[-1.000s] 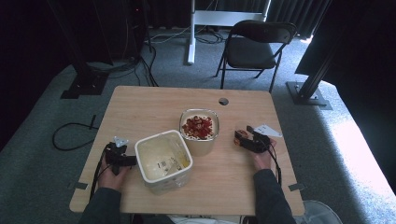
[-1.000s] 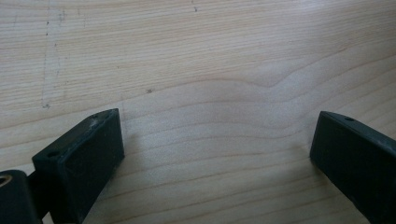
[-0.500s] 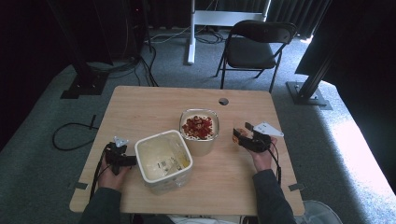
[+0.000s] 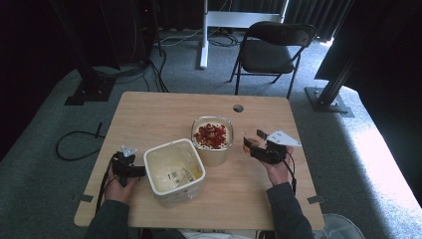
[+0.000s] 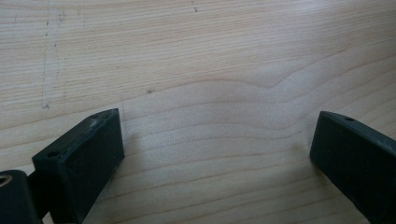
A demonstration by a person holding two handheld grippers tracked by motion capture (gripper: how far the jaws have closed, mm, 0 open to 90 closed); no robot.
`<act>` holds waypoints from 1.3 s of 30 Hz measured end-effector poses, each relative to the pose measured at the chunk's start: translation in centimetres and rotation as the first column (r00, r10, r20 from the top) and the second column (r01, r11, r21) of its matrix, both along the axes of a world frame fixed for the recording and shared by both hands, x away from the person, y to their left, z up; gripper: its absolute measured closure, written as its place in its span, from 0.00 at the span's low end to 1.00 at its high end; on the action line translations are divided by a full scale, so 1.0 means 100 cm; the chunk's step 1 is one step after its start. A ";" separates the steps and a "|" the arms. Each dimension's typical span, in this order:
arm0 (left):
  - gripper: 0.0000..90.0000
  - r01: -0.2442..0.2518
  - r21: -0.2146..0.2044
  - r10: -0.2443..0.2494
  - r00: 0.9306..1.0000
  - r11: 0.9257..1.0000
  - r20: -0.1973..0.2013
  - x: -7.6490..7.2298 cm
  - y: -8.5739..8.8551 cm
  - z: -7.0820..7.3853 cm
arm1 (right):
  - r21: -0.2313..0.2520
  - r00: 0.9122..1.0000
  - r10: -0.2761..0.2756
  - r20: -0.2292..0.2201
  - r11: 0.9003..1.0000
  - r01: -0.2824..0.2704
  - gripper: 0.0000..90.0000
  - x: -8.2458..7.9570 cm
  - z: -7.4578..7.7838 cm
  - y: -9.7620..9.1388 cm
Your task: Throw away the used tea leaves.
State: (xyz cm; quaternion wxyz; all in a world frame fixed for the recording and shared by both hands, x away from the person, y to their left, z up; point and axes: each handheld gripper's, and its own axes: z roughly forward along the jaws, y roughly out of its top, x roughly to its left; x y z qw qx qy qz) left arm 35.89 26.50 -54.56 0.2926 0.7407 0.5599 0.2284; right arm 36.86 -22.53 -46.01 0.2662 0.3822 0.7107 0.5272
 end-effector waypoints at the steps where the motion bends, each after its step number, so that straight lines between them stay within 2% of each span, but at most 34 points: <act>1: 0.04 0.000 0.000 0.000 1.000 1.000 0.000 0.000 0.000 0.000 | 0.007 1.000 0.003 0.003 1.000 -0.003 0.39 0.000 0.002 0.000; 5: 0.04 0.000 0.000 0.000 1.000 1.000 0.000 0.000 0.000 0.000 | 0.010 1.000 0.012 0.000 1.000 -0.012 0.39 -0.003 0.006 0.003; 6: 0.04 0.000 0.000 0.000 1.000 1.000 0.000 0.000 0.000 0.000 | -0.001 1.000 0.012 0.015 1.000 -0.012 0.39 -0.003 0.008 0.007; 8: 0.04 0.000 0.000 0.000 1.000 1.000 0.000 0.000 0.000 0.000 | 0.015 1.000 0.015 0.018 1.000 -0.015 0.39 -0.003 0.011 0.006; 10: 0.04 0.000 0.000 0.000 1.000 1.000 0.000 0.000 0.000 0.000 | 0.024 1.000 0.008 0.011 1.000 -0.008 0.39 -0.004 0.011 0.005; 13: 0.04 0.000 0.000 0.000 1.000 1.000 0.000 0.000 0.000 0.000 | 0.011 1.000 0.013 0.014 1.000 -0.013 0.39 -0.004 0.012 0.008; 17: 0.04 0.000 0.000 0.000 1.000 1.000 0.000 0.000 0.000 0.000 | 0.030 1.000 0.015 0.018 0.999 -0.015 0.39 -0.005 0.014 0.008; 20: 0.04 0.000 0.000 0.000 1.000 1.000 0.000 0.000 0.000 0.000 | 0.011 0.999 0.017 0.027 1.000 -0.017 0.39 -0.005 0.016 0.013; 23: 0.04 0.000 0.000 0.000 1.000 1.000 0.000 0.000 0.000 0.000 | 0.026 0.999 0.020 0.025 0.999 -0.021 0.39 -0.003 0.017 0.013; 24: 0.04 0.000 0.000 0.000 1.000 1.000 0.000 0.000 0.000 0.000 | 0.021 0.999 0.021 0.027 1.000 -0.021 0.39 -0.002 0.018 0.014; 25: 0.04 0.000 0.000 0.000 1.000 1.000 -0.001 0.000 0.000 0.000 | -0.006 0.999 0.020 0.042 1.000 -0.020 0.39 -0.001 0.021 0.019; 30: 0.04 0.002 0.001 -0.002 1.000 1.000 -0.001 0.000 0.000 0.000 | -0.003 0.999 0.003 0.040 1.000 -0.003 0.39 0.004 0.027 0.020; 33: 0.04 0.002 0.003 -0.002 1.000 1.000 -0.001 0.000 0.000 0.000 | -0.047 0.999 -0.030 0.040 0.998 0.031 0.39 0.011 0.034 0.023; 37: 0.04 0.003 0.003 -0.003 1.000 1.000 -0.001 0.000 0.000 0.000 | -0.084 0.998 -0.049 0.026 0.995 0.051 0.39 0.018 0.040 0.025; 39: 0.04 0.003 0.003 -0.003 1.000 1.000 -0.001 0.000 0.000 0.000 | -0.122 0.997 -0.067 0.027 0.990 0.070 0.39 0.022 0.043 0.027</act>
